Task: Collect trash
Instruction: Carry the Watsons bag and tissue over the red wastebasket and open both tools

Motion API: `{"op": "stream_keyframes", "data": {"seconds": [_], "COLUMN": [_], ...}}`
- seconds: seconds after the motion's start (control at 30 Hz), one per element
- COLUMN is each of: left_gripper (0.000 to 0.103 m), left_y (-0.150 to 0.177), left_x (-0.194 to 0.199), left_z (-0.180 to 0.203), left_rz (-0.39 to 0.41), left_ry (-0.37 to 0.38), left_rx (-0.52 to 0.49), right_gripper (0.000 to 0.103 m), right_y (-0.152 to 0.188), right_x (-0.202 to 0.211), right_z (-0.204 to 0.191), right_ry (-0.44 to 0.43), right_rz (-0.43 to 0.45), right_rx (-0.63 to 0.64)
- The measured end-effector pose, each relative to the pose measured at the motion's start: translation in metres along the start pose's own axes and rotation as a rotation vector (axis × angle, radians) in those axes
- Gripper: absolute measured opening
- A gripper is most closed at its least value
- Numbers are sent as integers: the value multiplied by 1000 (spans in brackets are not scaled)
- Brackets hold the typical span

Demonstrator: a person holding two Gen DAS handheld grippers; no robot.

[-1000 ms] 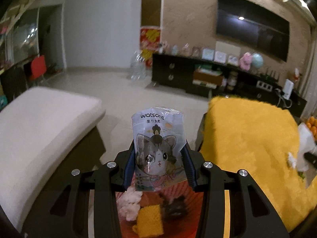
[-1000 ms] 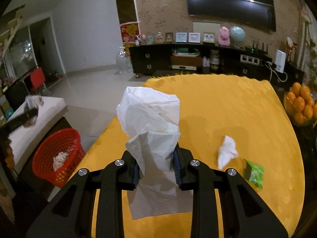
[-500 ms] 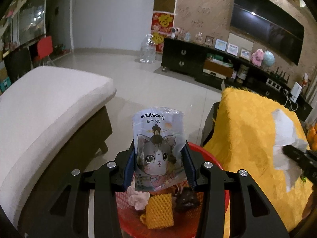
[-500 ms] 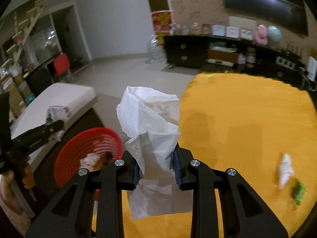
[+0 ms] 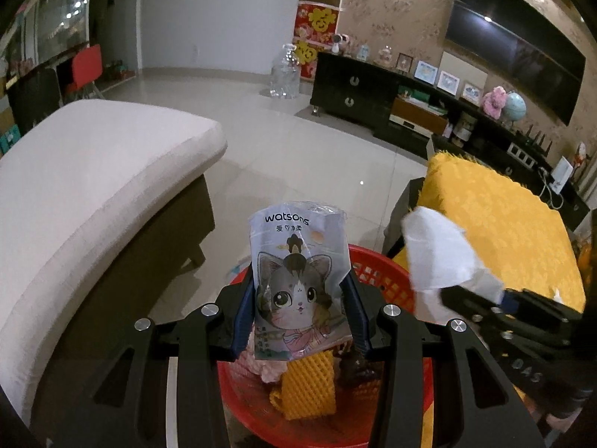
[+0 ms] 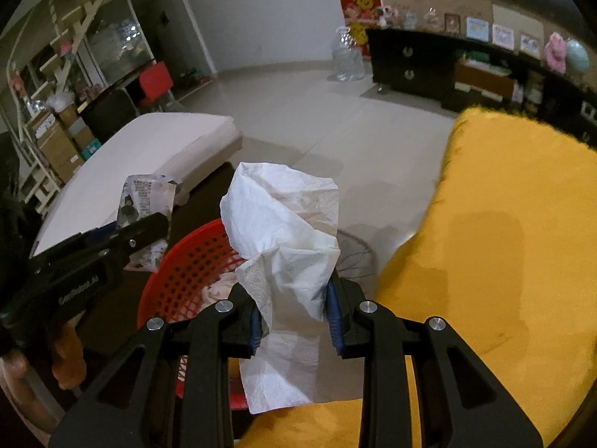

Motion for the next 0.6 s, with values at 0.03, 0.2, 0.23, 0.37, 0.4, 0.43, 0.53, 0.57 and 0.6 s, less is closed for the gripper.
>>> {"op": "stream_keyframes", "data": {"seconds": [0.03,0.2,0.23,0.37,0.4,0.43,0.53,0.57,0.6], "left_gripper": [41,43,46,60,62,64,68,69,70], "left_y": [0,0,-1,-1,-1,-1,-1,-2,-3], "left_x": [-2,-4,-4,-1,-1,0,2,3,5], "left_z": [0,-4,-6,-8,-9,-9,-10,-11,-12], "left_rz": [-10,-26,-25,-20,-19,-19,-7,-2,5], "left_ry": [5,34,37,56,64,68,70,72,74], "left_rx": [0,13,20,45,50,52,59,62,65], "right_gripper": [29,46,51,55,55,56,57,57,57], "right_y": [-2,-1,-1,1,1,1,3,5,5], "right_x": [-4,-13,-13,-9,-8,-6,0,4,5], "right_z": [-2,-13,-14,-9,-8,-6,-4,-4,-1], "right_ry": [-14,-54,-58,-65,-71,-72,-65,-57,-49], "right_rz": [-7,-16,-13,-5,-4,0,14,21,26], "right_rx": [-4,-17,-22,-40,-48,-54,-54,-51,-48]}}
Point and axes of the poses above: each gripper's, at about its wrist camera, not at the fingertips, and x roughly against the way its jaws point, z to its right, y to its underside, the point moved 7 cm from there along -x, roughly the way its jaws point, and after that the axes turned 14 degrees about -z, right-handed, at the moved point
